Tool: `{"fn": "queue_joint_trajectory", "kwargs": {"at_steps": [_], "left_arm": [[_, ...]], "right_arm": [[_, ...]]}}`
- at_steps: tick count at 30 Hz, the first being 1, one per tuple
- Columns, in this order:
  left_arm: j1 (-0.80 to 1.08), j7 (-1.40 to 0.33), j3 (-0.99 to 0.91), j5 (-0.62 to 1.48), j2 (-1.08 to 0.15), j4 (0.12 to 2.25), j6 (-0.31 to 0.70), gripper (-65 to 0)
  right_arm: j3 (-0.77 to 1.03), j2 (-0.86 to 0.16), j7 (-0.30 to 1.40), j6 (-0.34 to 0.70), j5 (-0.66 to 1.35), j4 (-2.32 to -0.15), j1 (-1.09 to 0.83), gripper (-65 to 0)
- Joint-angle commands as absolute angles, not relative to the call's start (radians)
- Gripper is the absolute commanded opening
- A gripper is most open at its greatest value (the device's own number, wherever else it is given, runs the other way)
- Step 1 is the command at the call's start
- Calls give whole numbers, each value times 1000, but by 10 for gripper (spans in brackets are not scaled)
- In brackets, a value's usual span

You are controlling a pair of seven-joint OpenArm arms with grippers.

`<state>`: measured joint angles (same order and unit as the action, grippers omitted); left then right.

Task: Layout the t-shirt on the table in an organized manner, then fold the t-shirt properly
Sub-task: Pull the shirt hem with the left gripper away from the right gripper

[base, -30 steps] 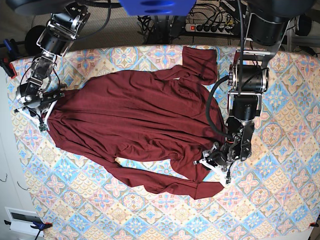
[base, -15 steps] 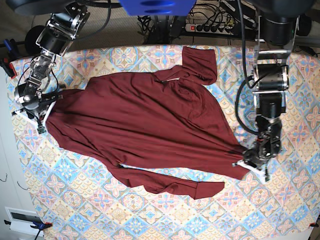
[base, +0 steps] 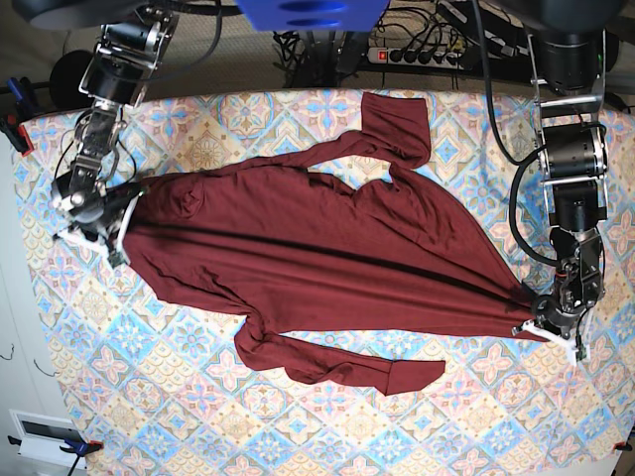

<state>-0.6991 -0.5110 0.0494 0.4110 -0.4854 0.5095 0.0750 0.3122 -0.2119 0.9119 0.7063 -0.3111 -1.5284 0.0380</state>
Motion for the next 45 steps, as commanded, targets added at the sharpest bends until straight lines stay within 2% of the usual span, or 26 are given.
{"fn": "queue_joint_trajectory", "kwargs": {"at_steps": [1,4,8,10,12,15,20,24,27,30,34,45], "left_arm": [[-745,-476,48,401,-501,526,65,-636],[-745,-478,51,401,-498,526,65,-503],[-745,-544,47,410,-493,530,67,-257],[-743,-572,45,430,-484,532,68,-199],[-736,-610,45,496,-496,550,73,-215],[-642,-736,45,636,-542,710,73,-273],[-371,-964,22,845,-618,1178,65,-353],[-131,-1089,-165,914,-607,1460,36,-368],[13,-1170,-292,917,-542,1649,-7,-367],[124,-1228,-337,914,-492,1782,-8,-364],[222,-1231,-340,911,-437,1845,-8,-362],[217,-1237,-331,800,-295,1730,-8,-361]], "right_arm": [[309,-232,924,698,-334,-1557,33,-646],[262,-232,929,698,-334,-1587,18,-646],[180,-232,960,698,-334,-1603,18,-646],[163,-232,960,698,-334,-1603,18,-646],[162,-232,961,698,-334,-1603,22,-646],[160,-232,961,698,-334,-1603,22,-646],[162,-239,958,698,-334,-1598,24,-641],[160,-239,960,698,-334,-1601,24,-604],[160,-239,957,698,-334,-1600,24,-596],[160,-239,957,698,-334,-1601,24,-595],[160,-239,957,698,-334,-1601,24,-595],[162,-239,957,698,-334,-1601,24,-595]]}}
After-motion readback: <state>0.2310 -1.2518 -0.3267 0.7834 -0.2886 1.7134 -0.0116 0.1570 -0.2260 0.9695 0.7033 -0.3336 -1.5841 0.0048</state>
